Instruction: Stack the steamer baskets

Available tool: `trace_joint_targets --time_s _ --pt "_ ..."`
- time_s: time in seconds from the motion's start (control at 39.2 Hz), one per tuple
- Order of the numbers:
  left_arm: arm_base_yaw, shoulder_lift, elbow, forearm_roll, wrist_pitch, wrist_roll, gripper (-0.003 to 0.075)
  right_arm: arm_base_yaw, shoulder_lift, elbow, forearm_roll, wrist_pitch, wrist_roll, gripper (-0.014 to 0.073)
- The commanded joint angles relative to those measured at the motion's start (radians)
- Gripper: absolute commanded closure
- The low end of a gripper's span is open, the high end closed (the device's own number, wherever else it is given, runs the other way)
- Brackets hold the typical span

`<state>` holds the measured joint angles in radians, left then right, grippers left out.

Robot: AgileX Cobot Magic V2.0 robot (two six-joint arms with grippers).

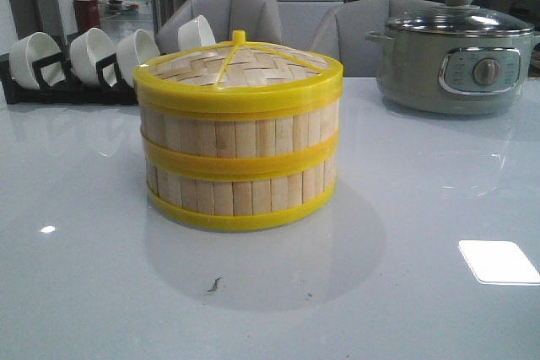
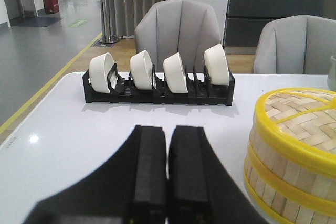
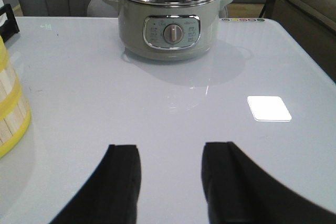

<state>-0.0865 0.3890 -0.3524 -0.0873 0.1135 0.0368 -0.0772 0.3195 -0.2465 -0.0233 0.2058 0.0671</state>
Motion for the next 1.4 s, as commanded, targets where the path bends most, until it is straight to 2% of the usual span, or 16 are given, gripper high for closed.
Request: trace_joint_targets --time_s 0.0,0.08,0.13,0.33,0.38,1.38 --pt "0.001 0.006 -0.029 -0.004 -0.091 -0.010 0.0634 -0.006 0.004 -0.027 -0.008 -0.086 -0.007 0.0203" --pt "0.001 0.006 -0.029 -0.004 -0.091 -0.010 0.0634 -0.006 0.004 -0.027 -0.008 -0.086 -0.007 0.0218" --pt "0.001 0.006 -0.029 -0.004 -0.091 -0.010 0.0634 -0.006 0.004 -0.027 -0.008 -0.086 -0.007 0.0258" --pt "0.001 0.006 -0.029 -0.004 -0.091 -0.010 0.0634 -0.006 0.004 -0.027 -0.008 -0.087 -0.007 0.0556" --pt "0.001 0.006 -0.029 -0.004 -0.091 -0.010 0.0634 -0.006 0.004 -0.027 -0.008 -0.091 -0.007 0.0531" --pt "0.001 0.006 -0.029 -0.004 -0.091 -0.010 0.0634 -0.006 0.004 -0.027 -0.008 -0.092 -0.007 0.0538"
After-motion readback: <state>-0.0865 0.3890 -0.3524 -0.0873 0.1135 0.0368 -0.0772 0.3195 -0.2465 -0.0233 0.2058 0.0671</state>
